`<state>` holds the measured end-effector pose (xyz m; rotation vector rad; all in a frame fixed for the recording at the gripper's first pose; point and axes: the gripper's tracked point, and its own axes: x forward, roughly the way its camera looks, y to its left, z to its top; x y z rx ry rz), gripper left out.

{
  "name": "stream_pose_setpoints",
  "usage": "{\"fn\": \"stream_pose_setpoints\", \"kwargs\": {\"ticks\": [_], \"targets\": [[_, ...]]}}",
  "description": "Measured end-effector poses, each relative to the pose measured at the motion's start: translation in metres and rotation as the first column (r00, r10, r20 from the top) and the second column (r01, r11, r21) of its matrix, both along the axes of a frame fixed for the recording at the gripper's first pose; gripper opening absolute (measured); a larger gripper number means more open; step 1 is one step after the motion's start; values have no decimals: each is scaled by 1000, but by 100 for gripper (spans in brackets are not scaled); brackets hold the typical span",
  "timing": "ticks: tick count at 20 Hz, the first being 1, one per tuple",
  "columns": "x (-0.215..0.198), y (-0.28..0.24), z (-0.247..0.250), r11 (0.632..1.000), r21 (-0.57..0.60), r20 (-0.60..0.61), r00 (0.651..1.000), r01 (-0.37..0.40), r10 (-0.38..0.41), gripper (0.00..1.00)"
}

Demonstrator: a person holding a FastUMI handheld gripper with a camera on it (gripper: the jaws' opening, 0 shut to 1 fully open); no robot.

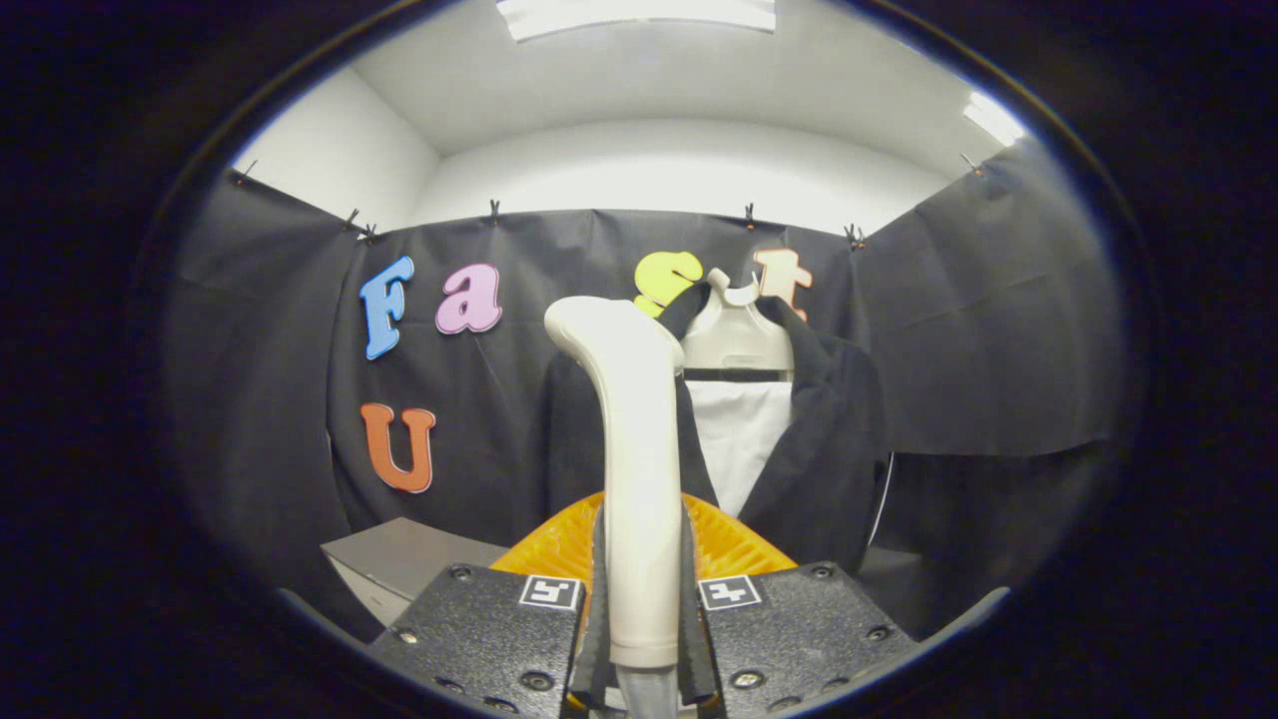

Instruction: Iron the clothes twice with a garment steamer, once on the left side and once on the right side.

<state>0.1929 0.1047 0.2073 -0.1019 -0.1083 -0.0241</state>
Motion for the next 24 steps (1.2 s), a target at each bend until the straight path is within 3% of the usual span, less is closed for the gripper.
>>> {"fn": "stream_pose_setpoints", "kwargs": {"ticks": [7,24], "targets": [[14,-31,-45,1000,25,-97,995,1,1,30],[-20,-57,-169,997,30,-259,964,67,-57,30]]}}
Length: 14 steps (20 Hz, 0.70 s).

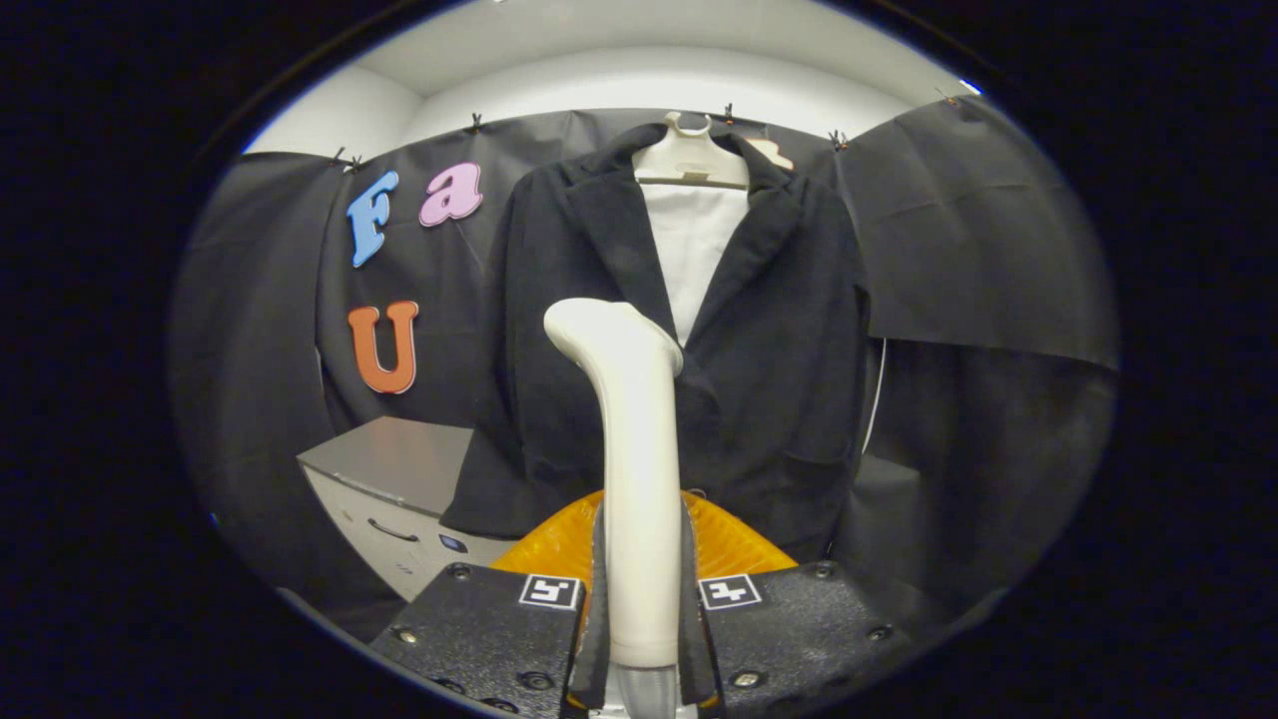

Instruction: Iron the clothes twice with a garment steamer, once on the left side and once on the right side.

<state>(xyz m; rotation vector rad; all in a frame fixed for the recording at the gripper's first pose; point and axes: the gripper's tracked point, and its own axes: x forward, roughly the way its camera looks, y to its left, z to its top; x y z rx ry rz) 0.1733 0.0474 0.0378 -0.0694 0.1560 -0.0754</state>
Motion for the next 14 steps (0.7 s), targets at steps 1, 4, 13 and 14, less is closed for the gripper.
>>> {"fn": "stream_pose_setpoints", "kwargs": {"ticks": [1,4,13,14], "targets": [[-1,-1,-9,1000,4,-14,1000,7,-7,30],[-1,-2,-39,1000,7,-63,998,26,-26,30],[-9,-13,-104,999,-2,-160,986,51,-50,30],[-11,-14,-112,998,-1,-170,984,55,-54,30]]}}
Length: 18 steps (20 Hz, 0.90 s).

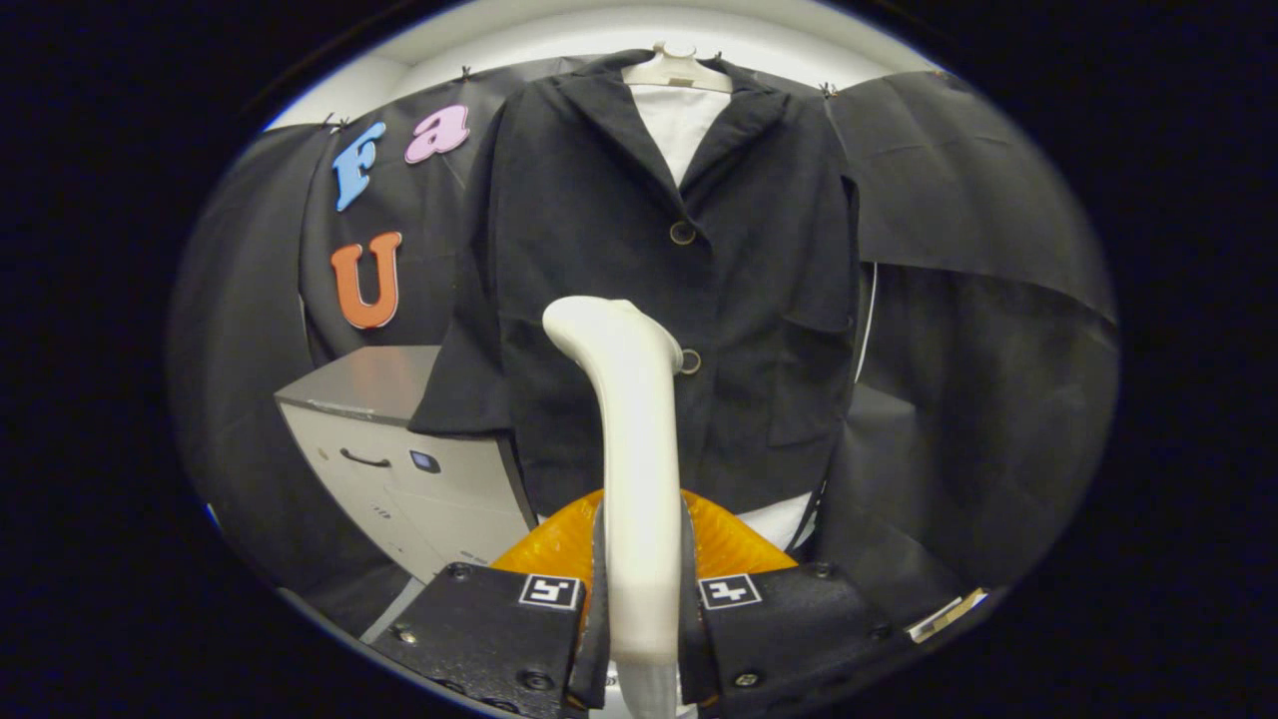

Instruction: Iron the clothes twice with a garment steamer, once on the left side and once on the right side.

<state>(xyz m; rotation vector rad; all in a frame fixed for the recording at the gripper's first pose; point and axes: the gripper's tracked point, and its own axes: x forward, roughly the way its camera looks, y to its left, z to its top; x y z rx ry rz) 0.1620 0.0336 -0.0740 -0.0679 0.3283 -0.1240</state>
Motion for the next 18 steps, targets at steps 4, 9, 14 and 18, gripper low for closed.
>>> {"fn": "stream_pose_setpoints", "kwargs": {"ticks": [4,9,14,18], "targets": [[-10,-1,-35,1000,9,-69,998,5,-5,30],[-15,-8,-69,999,8,-125,991,49,-47,30],[-22,-11,-102,996,13,-162,984,83,-80,30],[-28,-7,-136,994,16,-204,974,108,-102,30]]}}
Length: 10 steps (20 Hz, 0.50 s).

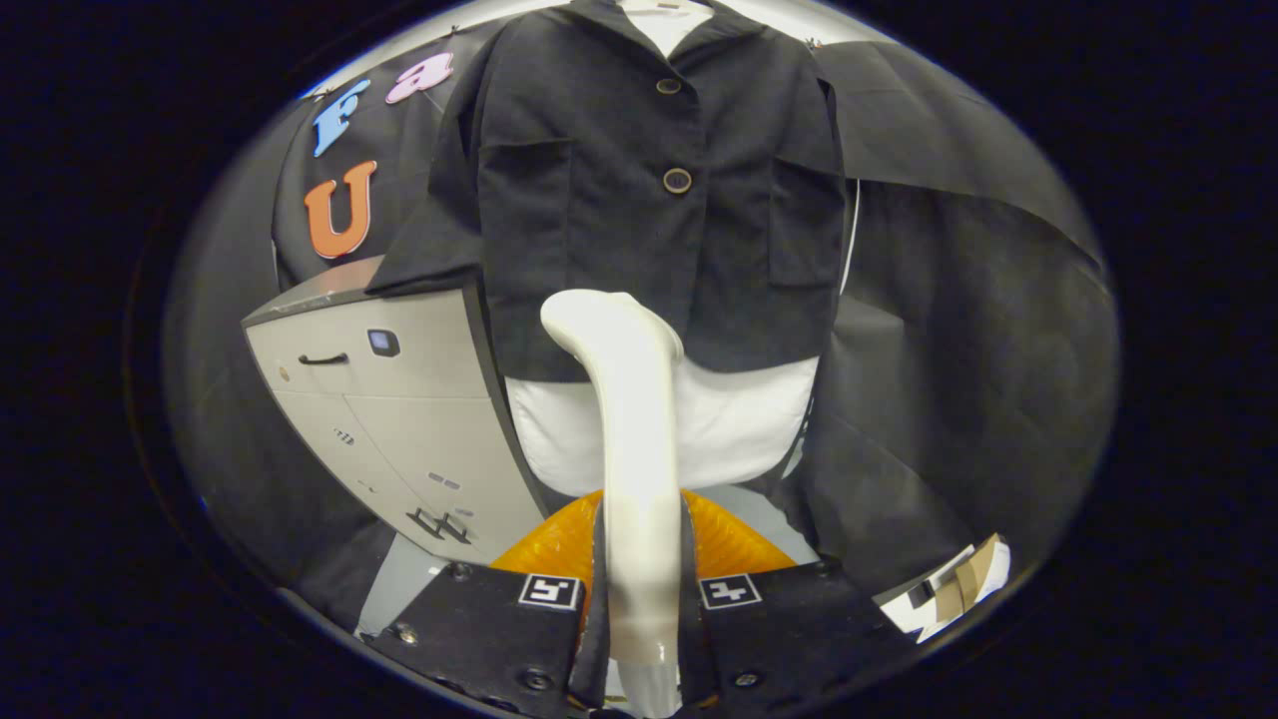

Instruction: Iron the clothes twice with a garment steamer, once on the left side and once on the right side.

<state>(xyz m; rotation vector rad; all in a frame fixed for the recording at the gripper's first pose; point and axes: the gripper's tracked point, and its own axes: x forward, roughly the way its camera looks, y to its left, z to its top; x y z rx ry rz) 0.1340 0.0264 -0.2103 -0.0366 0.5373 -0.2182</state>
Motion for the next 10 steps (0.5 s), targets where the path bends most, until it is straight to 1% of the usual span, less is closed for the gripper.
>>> {"fn": "stream_pose_setpoints", "kwargs": {"ticks": [3,6,8,10], "targets": [[-4,0,-14,1000,0,-27,1000,11,-11,30],[-11,3,-18,999,43,-54,998,15,-13,30],[-17,0,-3,998,52,-25,1000,17,-16,30],[-24,-4,27,999,52,25,1000,7,-9,30]]}}
